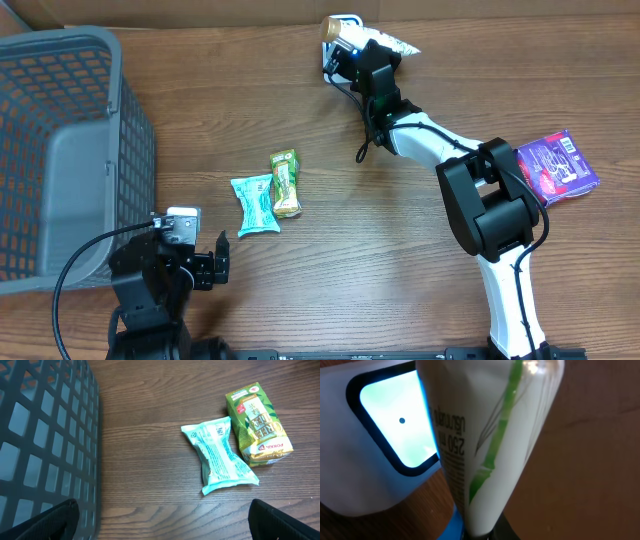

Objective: Scan the item barcode
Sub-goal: 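Hold the tube's barcode side against the white device, then carry the tube to the right edge beside the purple package and release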

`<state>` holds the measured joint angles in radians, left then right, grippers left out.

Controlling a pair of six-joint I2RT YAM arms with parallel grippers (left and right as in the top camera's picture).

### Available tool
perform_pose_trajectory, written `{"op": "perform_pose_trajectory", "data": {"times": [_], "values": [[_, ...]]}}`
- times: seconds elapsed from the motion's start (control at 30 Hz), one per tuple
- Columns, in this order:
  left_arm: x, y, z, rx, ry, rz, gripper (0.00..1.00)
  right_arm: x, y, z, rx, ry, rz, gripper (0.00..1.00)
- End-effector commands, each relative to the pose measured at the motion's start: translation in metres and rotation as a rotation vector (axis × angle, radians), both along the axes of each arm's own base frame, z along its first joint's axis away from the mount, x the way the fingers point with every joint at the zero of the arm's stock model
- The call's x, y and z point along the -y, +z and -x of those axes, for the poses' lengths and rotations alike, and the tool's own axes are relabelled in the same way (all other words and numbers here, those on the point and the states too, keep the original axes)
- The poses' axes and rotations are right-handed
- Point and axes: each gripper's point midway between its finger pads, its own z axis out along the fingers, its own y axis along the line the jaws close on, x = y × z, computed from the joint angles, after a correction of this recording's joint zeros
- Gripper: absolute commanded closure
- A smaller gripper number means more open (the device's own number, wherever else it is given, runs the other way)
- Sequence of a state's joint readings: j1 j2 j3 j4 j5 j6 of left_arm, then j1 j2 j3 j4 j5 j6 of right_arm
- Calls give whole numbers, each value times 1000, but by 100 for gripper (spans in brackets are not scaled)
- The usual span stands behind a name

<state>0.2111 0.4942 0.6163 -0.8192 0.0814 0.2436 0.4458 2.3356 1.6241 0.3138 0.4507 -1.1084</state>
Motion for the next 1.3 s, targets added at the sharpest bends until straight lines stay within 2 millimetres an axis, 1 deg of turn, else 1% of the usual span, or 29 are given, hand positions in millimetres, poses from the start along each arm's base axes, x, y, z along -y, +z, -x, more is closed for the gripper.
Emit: {"op": "perform_pose_trajectory", "data": {"times": [0.0,0.07,0.17,0.2,0.27,0.33,0.37,0.47,0.5,0.57,0.63,0.7,0.73,0.8,0.83,0.9,0.97,1.07,1.1,1.17,1.27], "values": [[-2,1,0,1,-3,-18,0,-2,44,-5,98,-6,35,96],[-2,1,0,1,-3,-18,0,-3,69,-3,143,-17,12,96],[-2,1,0,1,-3,-18,1,-3,115,7,183,-5,-10,96],[-2,1,0,1,-3,-18,0,-2,132,12,189,3,-15,96],[-2,1,0,1,-3,-18,0,2,158,25,177,14,-12,96],[-2,1,0,1,-3,-18,0,11,181,42,140,14,-9,96],[-2,1,0,1,-3,-18,0,15,190,51,125,4,-40,96],[-2,1,0,1,-3,-18,0,30,224,80,97,-76,-325,96],[-2,1,0,1,-3,-18,0,34,231,90,81,-106,-422,96],[-2,1,0,1,-3,-18,0,41,237,109,29,-167,-622,96],[-2,1,0,1,-3,-17,0,41,235,134,-78,-214,-832,96],[-2,1,0,1,-3,-18,0,50,229,155,-171,-320,-1041,96],[-2,1,0,1,-3,-18,0,62,223,167,-209,-422,-1157,96],[-2,1,0,1,-3,-18,0,87,211,188,-254,-616,-1308,96],[-2,1,0,1,-3,-18,1,102,203,198,-271,-718,-1363,96],[-2,1,0,1,-3,-18,0,126,189,209,-281,-867,-1423,96],[-2,1,0,1,-3,-18,0,149,175,217,-284,-1018,-1498,96],[-2,1,0,1,-3,-18,0,183,150,218,-269,-1195,-1590,96],[-2,1,0,1,-3,-18,0,195,140,216,-251,-1250,-1620,96],[-2,1,0,1,-3,-18,1,214,123,211,-229,-1321,-1668,96],[-2,1,0,1,-3,-18,1,240,97,198,-214,-1363,-1736,96]]}}
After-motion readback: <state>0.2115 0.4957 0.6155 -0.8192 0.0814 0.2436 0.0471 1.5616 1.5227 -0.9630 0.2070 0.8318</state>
